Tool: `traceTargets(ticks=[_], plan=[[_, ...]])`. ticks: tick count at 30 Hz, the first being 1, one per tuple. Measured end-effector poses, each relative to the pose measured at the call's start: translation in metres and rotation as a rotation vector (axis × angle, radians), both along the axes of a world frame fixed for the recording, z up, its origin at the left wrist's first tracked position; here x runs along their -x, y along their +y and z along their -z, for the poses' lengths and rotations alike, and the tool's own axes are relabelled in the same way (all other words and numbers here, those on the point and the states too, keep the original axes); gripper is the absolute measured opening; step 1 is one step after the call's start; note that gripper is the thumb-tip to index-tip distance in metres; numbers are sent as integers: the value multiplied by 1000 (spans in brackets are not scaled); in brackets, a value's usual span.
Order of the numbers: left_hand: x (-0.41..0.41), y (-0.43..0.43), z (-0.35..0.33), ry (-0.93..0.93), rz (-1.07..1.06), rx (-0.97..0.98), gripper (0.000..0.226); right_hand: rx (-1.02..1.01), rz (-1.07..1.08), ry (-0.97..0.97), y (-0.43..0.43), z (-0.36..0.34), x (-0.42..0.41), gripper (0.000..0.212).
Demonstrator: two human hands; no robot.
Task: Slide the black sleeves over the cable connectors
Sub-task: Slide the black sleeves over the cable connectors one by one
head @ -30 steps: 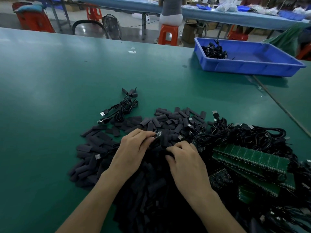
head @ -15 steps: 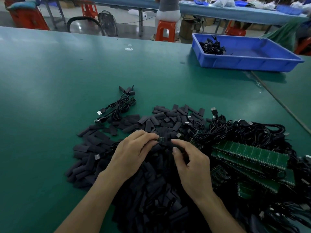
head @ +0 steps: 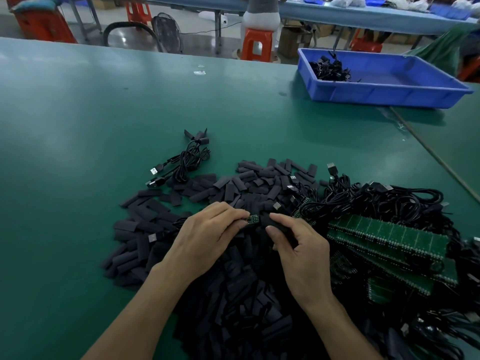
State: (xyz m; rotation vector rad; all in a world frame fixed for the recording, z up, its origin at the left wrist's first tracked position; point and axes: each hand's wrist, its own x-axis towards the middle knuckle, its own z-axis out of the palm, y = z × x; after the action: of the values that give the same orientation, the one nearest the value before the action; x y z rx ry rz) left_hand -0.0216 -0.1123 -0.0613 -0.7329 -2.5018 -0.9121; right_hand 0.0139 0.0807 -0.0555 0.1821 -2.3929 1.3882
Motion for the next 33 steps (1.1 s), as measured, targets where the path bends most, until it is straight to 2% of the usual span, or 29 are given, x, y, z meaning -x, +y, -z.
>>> traceTargets(ticks=[9,16,24,33], plan=[[-1,0,-1,-32,17,9,27,7,3,-10,0,4,2,22],[0,-1,1,-102,2,-67,31,-30,19,-13,0,4,3,15],[1,-2,2,-140,11,-83,28,-6,-18,-41,0,0,2,34],[7,-3,-6,-295,41,-196,14,4,-70,-33,3,3,4,34]])
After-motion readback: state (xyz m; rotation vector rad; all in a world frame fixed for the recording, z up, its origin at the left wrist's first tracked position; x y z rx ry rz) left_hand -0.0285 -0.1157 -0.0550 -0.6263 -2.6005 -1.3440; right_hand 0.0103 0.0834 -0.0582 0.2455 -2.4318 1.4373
